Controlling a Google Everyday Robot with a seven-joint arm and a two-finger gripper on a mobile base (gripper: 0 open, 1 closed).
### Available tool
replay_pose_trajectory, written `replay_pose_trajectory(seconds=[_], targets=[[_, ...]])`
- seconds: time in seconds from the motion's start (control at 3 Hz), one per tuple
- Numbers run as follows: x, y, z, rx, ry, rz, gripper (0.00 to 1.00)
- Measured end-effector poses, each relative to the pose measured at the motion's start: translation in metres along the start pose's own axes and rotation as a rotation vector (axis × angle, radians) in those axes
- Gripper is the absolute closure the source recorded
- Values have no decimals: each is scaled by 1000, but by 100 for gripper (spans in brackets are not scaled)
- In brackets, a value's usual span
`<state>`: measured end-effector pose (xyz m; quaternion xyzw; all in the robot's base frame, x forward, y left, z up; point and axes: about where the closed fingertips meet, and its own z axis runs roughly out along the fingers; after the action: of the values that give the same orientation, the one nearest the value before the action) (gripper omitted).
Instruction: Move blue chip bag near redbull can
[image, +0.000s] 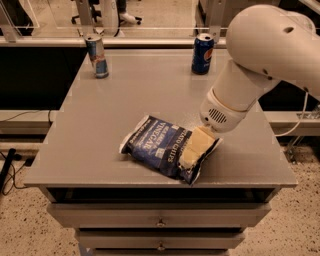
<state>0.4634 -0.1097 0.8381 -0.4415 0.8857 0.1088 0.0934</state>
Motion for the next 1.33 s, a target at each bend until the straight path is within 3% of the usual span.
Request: replay_pose_trajectory(seconds=[0.33,0.67,1.0,1.33], targets=[[0,6,-4,-18,-24,26,56],[-2,8,-9,-23,-40,32,79],[-15,-11,-52,66,-132,49,100],[-15,-11,-52,66,-132,49,100]])
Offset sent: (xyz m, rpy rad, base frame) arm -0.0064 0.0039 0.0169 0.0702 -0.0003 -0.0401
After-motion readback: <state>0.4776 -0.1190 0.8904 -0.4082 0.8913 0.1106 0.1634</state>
